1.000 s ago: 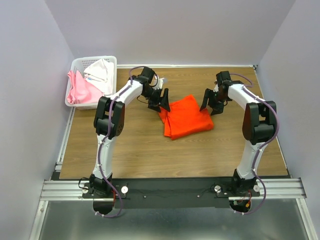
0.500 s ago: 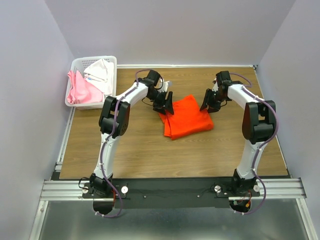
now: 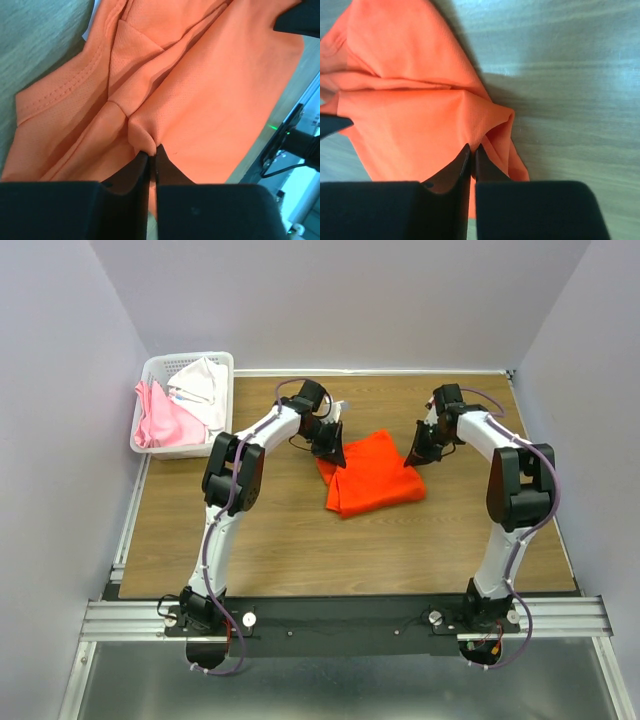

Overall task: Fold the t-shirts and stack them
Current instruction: Fold the tshirt

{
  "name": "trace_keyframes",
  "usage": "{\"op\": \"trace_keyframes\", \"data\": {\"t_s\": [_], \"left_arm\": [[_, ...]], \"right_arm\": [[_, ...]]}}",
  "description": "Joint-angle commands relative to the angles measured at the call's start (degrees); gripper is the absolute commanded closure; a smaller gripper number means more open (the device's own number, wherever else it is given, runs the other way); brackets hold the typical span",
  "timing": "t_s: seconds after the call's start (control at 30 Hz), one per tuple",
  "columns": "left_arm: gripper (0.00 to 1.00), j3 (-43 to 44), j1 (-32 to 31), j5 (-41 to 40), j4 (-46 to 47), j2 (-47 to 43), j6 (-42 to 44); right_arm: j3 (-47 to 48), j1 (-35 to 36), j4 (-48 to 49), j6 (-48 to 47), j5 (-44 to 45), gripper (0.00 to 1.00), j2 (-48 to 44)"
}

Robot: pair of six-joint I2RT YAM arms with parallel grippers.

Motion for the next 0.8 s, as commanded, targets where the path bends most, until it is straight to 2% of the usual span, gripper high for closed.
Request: {"op": "trace_keyframes", "data": {"t_s": [0.0,0.13,0.33,0.5,0.77], "left_arm": [[1.0,0.1,-0.3,0.1,2.1,-1.6,0.3],[1.0,-2.6,0.0,-0.6,4.7,-6.4,-0.4],[1.0,-12.0,1.9,-0.7,10.8,-14.5,-4.0],[1.0,-18.8,4.0,1.1,15.6,-20.4,-7.3],[1.0,-21.6,5.0,1.5,15.5,-22.5,-6.7]], "right_arm": [[-2.1,0.2,0.6,0.0,-1.8,0.92,-4.8],[-3.0,0.2,0.6,0.4,-1.6,0.98,-7.7],[-1.2,0.2,0.6,0.5,-2.3,1.0,-11.8],[2.0,0.2,1.2,-0.8,-3.9,1.0,-10.8],[7.6,2.9,2.2,-2.8,-5.6,1.0,-5.9]]}}
